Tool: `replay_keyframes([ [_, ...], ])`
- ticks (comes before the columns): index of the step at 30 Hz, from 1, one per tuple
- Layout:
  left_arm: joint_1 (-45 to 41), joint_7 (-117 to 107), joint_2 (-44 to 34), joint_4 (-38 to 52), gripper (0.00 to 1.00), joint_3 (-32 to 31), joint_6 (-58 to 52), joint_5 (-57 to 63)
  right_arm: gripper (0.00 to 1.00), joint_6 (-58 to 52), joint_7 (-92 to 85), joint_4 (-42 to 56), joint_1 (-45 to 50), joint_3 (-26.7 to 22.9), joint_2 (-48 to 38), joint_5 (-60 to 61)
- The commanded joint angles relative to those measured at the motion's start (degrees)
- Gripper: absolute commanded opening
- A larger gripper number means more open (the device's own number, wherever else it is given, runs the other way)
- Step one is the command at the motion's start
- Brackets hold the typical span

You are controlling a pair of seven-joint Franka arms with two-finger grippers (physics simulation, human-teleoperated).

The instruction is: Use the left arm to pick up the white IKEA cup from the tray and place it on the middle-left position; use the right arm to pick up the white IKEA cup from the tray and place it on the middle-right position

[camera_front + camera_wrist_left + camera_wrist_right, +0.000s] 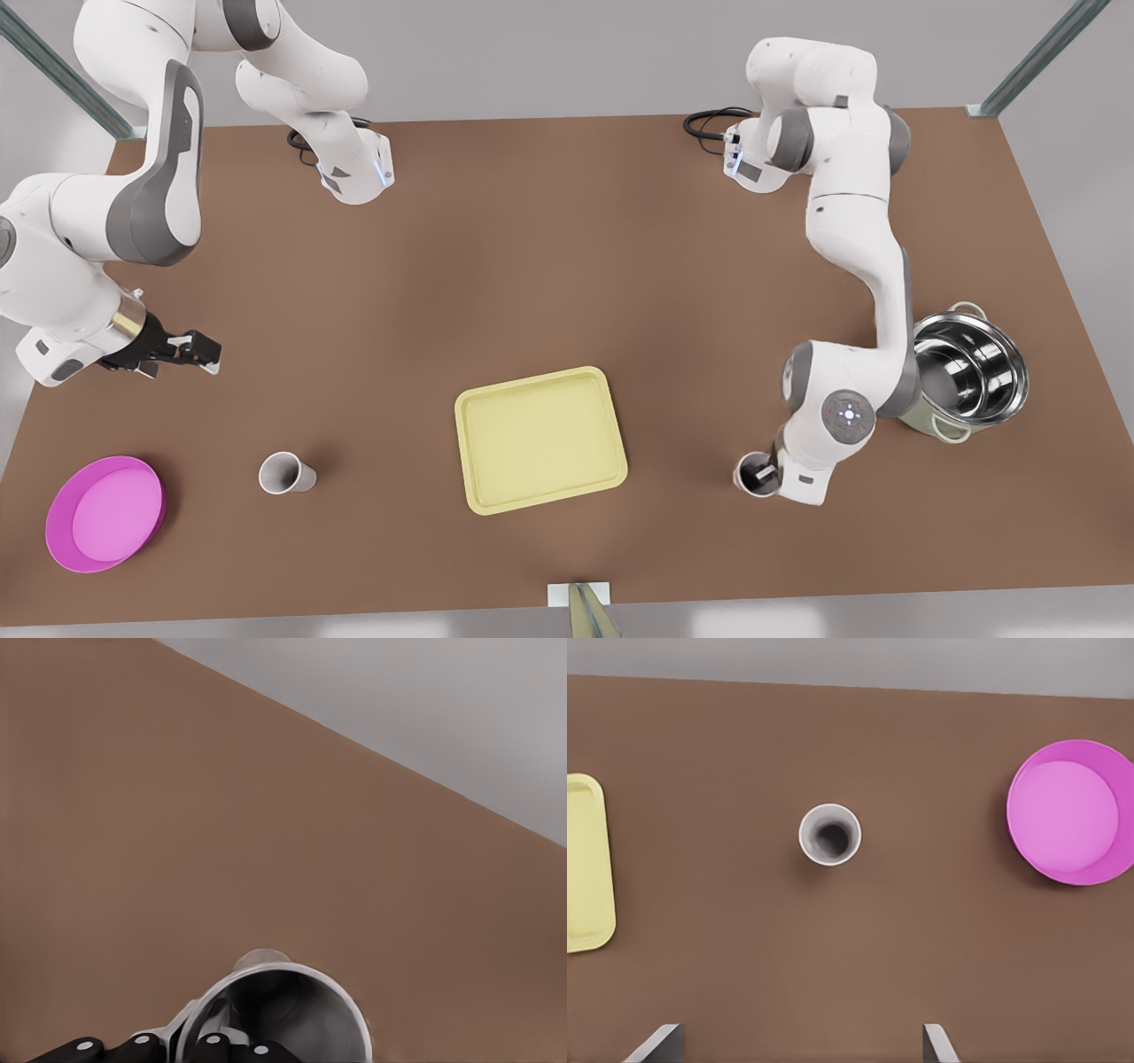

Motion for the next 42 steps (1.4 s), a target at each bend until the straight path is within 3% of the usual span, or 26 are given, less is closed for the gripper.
replay_keyframes([
  [1,2.2,37.1,-0.3,-0.6,0.18,0.2,-3.6,-1.3,1.0,0.1,3.3,0.0,0.0,0.0,0.0,0.0],
  [18,4.5,42.3,4.8,-0.5,0.21,0.8,6.0,-0.7,1.0,0.3,3.3,0.0,-0.2,-0.1,-0.1,0.3],
  [19,4.5,42.3,4.8,-0.5,0.29,0.8,6.0,-0.8,1.0,0.3,3.3,0.0,0.1,0.0,-0.1,0.0],
  [20,4.5,42.5,4.8,-0.2,1.0,0.8,6.1,-0.8,1.0,0.3,3.4,0.0,0.0,0.0,-0.1,-0.1],
  [33,4.5,43.1,3.1,-0.2,1.0,0.8,3.2,0.6,1.0,0.3,3.3,0.0,0.0,0.0,-0.1,0.0],
  [40,4.7,39.4,-20.7,-0.4,1.0,0.7,-26.9,-0.2,1.0,2.0,3.5,0.0,0.1,0.0,-0.1,0.3],
  [41,4.7,39.7,-28.9,-9.4,1.0,0.5,-25.3,0.0,1.0,2.0,3.5,0.0,0.0,0.0,-0.1,0.3],
  [42,4.7,39.7,-39.9,-25.2,1.0,0.5,-17.6,0.0,1.0,1.9,3.5,0.0,0.1,0.0,-0.1,0.3],
])
